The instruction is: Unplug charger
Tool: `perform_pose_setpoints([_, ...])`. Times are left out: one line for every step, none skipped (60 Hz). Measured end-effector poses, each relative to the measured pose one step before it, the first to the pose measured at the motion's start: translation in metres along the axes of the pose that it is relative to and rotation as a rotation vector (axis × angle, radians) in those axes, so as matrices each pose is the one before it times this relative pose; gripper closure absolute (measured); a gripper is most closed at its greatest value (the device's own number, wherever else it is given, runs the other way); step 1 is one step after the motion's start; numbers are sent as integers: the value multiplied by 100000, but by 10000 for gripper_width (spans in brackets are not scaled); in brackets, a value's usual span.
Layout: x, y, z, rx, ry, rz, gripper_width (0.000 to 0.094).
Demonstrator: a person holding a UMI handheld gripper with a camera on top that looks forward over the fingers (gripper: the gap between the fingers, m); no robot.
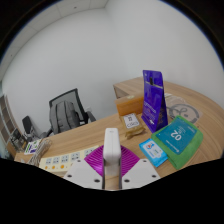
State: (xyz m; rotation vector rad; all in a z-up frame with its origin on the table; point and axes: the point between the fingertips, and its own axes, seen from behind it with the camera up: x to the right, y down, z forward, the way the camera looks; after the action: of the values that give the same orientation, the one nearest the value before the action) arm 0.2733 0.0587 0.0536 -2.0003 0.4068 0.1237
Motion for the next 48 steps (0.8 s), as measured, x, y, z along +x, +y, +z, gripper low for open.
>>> perform_pose_setpoints([262, 370, 19, -774, 485, 688, 756])
perform_pose_setpoints([315, 421, 94, -650, 370, 758, 752])
perform_pose_setpoints([219, 429, 14, -857, 341, 593, 748])
perform_pose_setpoints([202, 447, -62, -1036, 199, 531, 741])
perform_pose_setpoints([-21, 92, -55, 431, -543, 1172, 741])
perform_pose_setpoints([-5, 74, -160, 50, -758, 1065, 737])
perform_pose_setpoints([-148, -67, -559, -262, -386, 1065, 732])
perform_pose_setpoints([67, 43, -15, -196, -270, 1009, 726])
perform_pose_setpoints([54, 43, 9, -316, -259, 764, 720])
perform_pose_setpoints([-2, 31, -17, -231, -480, 733, 715])
perform_pose_setpoints([78, 42, -60, -354, -257, 677, 705])
perform_pose_setpoints([94, -39, -57, -173, -96, 467, 689])
perform_pose_setpoints([114, -46, -58, -61, 106, 268, 667])
perform_pose_setpoints([189, -9, -47, -247, 431, 125, 649])
perform_pose_setpoints([223, 56, -123, -424, 661, 5, 642])
perform_pose_setpoints([250, 60, -115, -411, 640, 32, 642])
perform_pose_setpoints([174, 9, -118, -47, 343, -87, 642])
perform_pose_setpoints([73, -61, -146, 209, 80, -26, 641])
perform_pose_setpoints([81, -52, -157, 269, 83, 33, 641])
perform_pose_setpoints([115, -21, -137, 103, 202, 165, 641])
perform_pose_setpoints([103, 49, -137, -83, 165, 285, 643])
perform_pose_setpoints([106, 118, -92, -357, 80, 566, 643])
perform_pose_setpoints([49, 177, -80, -543, -42, 846, 641])
perform_pose_setpoints([34, 143, -147, -519, -106, 1081, 642])
perform_pose_setpoints([61, 123, -130, -504, -100, 1147, 641])
perform_pose_setpoints([70, 251, -128, -832, -120, 1188, 635])
perform_pose_setpoints([-27, 216, -154, -749, -286, 1143, 635])
perform_pose_setpoints([-39, 117, -154, -464, -291, 999, 635])
perform_pose_setpoints([-46, 124, -119, -376, -146, 783, 637])
perform_pose_setpoints([210, 22, 811, -352, -584, 170, 638])
perform_pose_setpoints([38, 151, -37, -554, 34, 90, 636])
perform_pose_setpoints([29, 126, -62, -483, 124, -118, 636])
perform_pose_setpoints([-66, 121, -108, -321, 11, -242, 637])
perform_pose_setpoints([-87, 37, -80, 45, 16, -390, 638])
perform_pose_setpoints([-19, 72, -82, 25, 324, -867, 639])
perform_pose_setpoints([4, 229, -244, 125, 612, -1190, 635])
perform_pose_setpoints([92, 0, -37, 34, 807, -1340, 625])
perform_pose_setpoints([146, -51, -54, 279, 1037, -1340, 611])
perform_pose_setpoints([164, -80, -98, 403, 1165, -1377, 593])
perform_pose_setpoints([185, -107, -100, 492, 1158, -1356, 567])
perform_pose_setpoints([197, -80, -118, 467, 1160, -1190, 534])
perform_pose_setpoints([207, 63, -373, 7, 1346, -796, 500])
perform_pose_setpoints([350, 24, -93, 82, 1512, -796, 465])
perform_pose_setpoints([321, 78, -101, -333, 1508, -464, 446])
perform_pose_setpoints([318, 77, -90, -319, 1259, -302, 443])
perform_pose_setpoints([214, 74, -68, -160, 646, -141, 445])
perform_pose_setpoints([153, 105, -83, -392, 379, 57, 444])
perform_pose_setpoints([82, 117, -106, -563, 64, 82, 444])
